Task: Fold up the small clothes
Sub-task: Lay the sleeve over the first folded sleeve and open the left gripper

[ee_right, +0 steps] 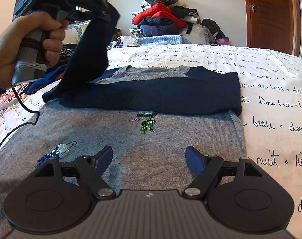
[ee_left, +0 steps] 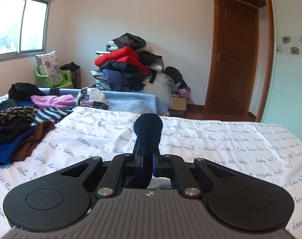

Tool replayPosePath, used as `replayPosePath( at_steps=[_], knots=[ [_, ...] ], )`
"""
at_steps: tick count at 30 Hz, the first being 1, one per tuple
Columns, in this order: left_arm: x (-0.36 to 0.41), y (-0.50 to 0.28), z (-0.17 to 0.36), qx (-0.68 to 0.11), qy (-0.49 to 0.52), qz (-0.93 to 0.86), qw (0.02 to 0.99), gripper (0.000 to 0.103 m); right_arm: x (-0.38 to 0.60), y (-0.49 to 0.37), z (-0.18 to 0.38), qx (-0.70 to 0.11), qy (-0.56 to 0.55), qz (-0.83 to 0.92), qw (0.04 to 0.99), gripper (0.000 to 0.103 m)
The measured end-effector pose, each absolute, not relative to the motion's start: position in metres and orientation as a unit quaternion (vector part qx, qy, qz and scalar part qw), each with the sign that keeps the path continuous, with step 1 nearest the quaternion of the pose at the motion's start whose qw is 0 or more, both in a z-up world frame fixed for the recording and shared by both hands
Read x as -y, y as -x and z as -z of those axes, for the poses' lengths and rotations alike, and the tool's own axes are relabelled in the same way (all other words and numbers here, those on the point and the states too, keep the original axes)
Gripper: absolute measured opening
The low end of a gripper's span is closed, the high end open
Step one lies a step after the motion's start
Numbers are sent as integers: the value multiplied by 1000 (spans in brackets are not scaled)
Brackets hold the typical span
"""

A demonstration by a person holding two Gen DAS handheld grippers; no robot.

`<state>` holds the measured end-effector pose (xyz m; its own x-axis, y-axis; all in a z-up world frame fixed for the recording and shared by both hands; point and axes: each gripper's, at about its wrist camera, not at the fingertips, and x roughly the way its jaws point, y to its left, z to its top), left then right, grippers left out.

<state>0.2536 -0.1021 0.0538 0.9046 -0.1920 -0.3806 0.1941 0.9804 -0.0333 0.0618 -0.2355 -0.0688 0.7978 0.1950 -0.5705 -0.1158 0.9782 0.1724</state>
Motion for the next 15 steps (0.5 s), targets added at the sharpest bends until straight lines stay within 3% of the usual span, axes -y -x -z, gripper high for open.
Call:
replayPosePath(
  at_steps=[15],
  knots=[
    [168, -242, -7, -237, -50, 146, 959, 8, 247, -57, 74, -309, -78, -73, 945, 81]
  ],
)
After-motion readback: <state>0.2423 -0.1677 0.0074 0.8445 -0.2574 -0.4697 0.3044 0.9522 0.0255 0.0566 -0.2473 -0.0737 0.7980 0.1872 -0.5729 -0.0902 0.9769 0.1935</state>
